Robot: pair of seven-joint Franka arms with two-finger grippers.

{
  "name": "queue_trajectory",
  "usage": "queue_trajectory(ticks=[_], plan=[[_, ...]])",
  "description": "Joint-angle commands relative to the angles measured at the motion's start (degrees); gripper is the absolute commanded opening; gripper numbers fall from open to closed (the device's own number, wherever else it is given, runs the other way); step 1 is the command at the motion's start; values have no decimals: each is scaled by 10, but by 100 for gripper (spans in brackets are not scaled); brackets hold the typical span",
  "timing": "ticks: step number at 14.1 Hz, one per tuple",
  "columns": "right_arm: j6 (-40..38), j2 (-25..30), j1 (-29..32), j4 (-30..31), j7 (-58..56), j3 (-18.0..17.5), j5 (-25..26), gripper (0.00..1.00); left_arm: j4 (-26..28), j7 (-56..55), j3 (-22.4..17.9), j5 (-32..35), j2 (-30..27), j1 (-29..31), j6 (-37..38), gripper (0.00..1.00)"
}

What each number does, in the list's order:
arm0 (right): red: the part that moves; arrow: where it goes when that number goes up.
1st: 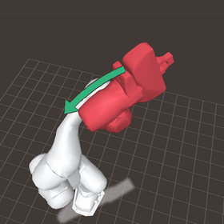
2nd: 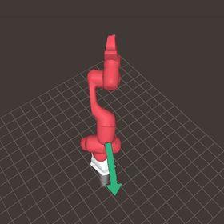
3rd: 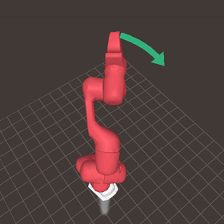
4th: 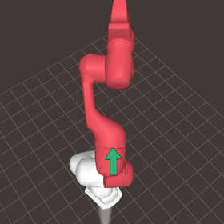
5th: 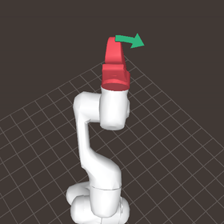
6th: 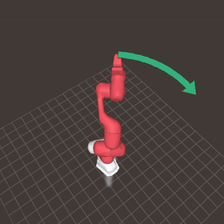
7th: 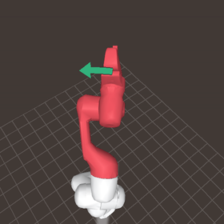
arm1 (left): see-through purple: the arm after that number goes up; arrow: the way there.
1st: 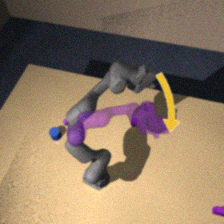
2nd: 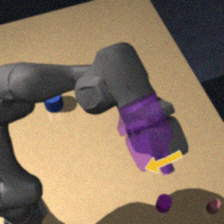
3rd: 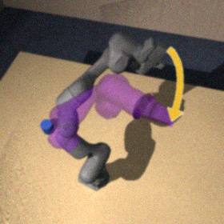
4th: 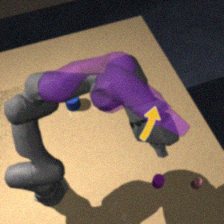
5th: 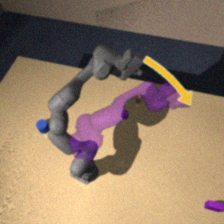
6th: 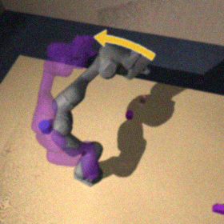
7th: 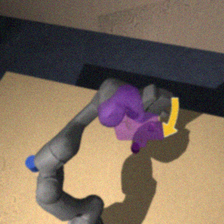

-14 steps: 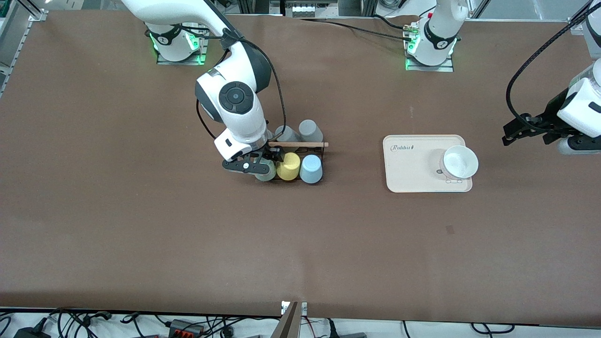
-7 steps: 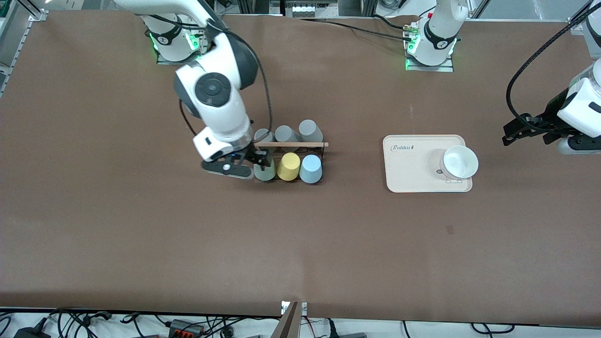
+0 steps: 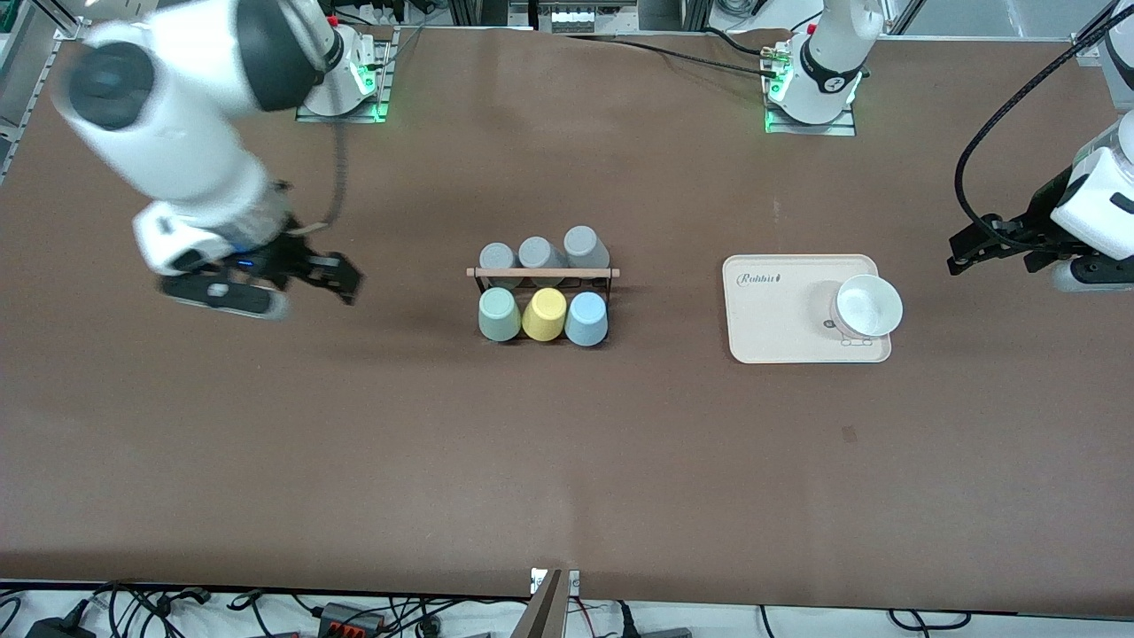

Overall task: Hang scattered cups on rack with three cups
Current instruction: 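Open the right gripper and lift it away from the rack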

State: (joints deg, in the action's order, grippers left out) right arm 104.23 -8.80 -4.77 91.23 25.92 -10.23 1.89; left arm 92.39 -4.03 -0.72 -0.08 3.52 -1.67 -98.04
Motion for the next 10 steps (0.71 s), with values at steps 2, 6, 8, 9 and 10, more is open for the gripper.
queue_trajectory(ticks=[2, 6, 8, 9, 10], plan=[[-76, 48, 115, 4, -168, 21, -28, 100, 15, 12, 1, -6, -14, 3, 0, 100], [-112, 48, 120, -36, -235, 115, -22, 100, 15, 12, 1, -7, -16, 4, -1, 100], [-160, 45, 117, -55, -233, 114, -22, 100, 15, 12, 1, -7, -16, 4, -7, 100], [-173, 45, 111, -52, -224, 108, -16, 100, 15, 12, 1, -7, -16, 4, -8, 100], [-173, 44, 108, -48, -223, 108, -14, 100, 15, 12, 1, -7, -16, 4, -9, 100]])
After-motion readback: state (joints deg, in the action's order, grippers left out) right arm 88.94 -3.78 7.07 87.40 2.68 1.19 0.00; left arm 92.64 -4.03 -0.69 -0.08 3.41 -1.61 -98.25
